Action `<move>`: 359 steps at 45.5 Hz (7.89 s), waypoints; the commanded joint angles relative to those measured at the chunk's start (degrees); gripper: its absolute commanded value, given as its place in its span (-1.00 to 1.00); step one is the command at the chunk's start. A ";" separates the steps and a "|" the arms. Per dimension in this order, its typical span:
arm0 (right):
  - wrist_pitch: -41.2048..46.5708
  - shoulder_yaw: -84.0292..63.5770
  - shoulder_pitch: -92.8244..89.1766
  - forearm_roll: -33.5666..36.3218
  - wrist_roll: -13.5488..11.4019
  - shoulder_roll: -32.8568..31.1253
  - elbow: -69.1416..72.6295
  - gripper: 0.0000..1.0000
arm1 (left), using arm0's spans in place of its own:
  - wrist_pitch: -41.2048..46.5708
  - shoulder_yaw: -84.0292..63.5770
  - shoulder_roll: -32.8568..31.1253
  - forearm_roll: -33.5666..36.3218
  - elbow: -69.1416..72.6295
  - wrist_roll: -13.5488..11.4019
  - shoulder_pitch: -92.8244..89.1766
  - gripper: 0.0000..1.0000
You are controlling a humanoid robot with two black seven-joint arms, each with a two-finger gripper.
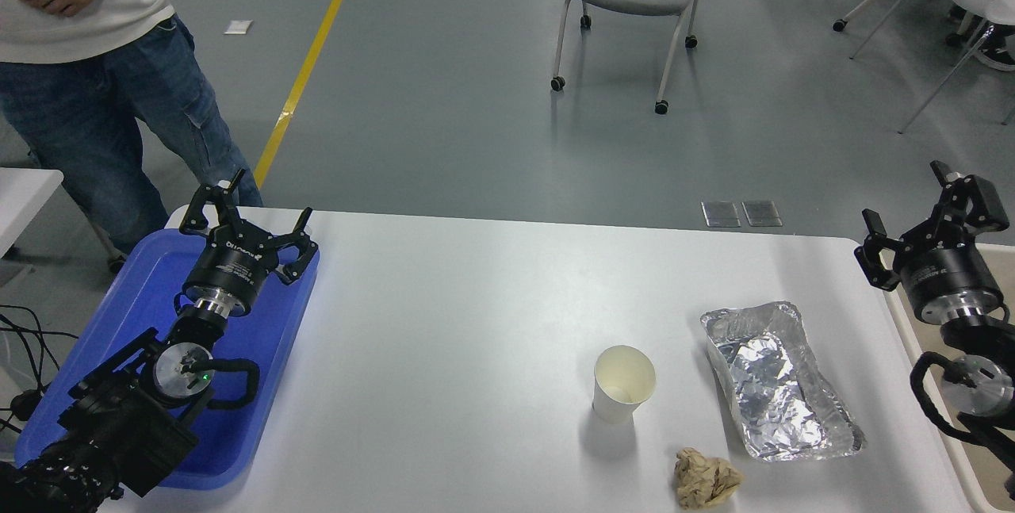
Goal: Pick up paper cup place in dustbin
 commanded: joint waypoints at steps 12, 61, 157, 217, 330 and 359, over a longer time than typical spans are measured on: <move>-0.14 -0.58 -0.12 -0.02 0.09 0.57 0.02 1.00 | 0.00 0.00 0.00 0.00 0.00 0.00 0.05 1.00; 6.79 -121.49 73.09 -1.77 -0.18 -5.42 10.83 1.00 | 0.00 0.00 0.00 0.00 0.00 0.00 0.05 1.00; 28.53 -120.20 84.62 -16.02 -0.62 30.18 13.29 0.91 | 0.00 0.00 0.00 0.00 0.00 0.00 -0.04 1.00; 8.73 -112.02 64.92 -21.12 -14.59 34.84 11.18 0.75 | -0.09 -0.09 0.00 0.00 0.00 0.00 -0.04 1.00; 38.44 -131.08 111.68 -20.06 -16.53 9.18 25.94 -1.00 | 0.00 0.00 0.00 0.00 0.00 0.00 0.05 1.00; 38.44 -142.00 101.68 -26.83 -16.53 -18.32 3.37 -1.00 | 0.00 0.00 0.00 0.00 0.00 0.00 0.05 1.00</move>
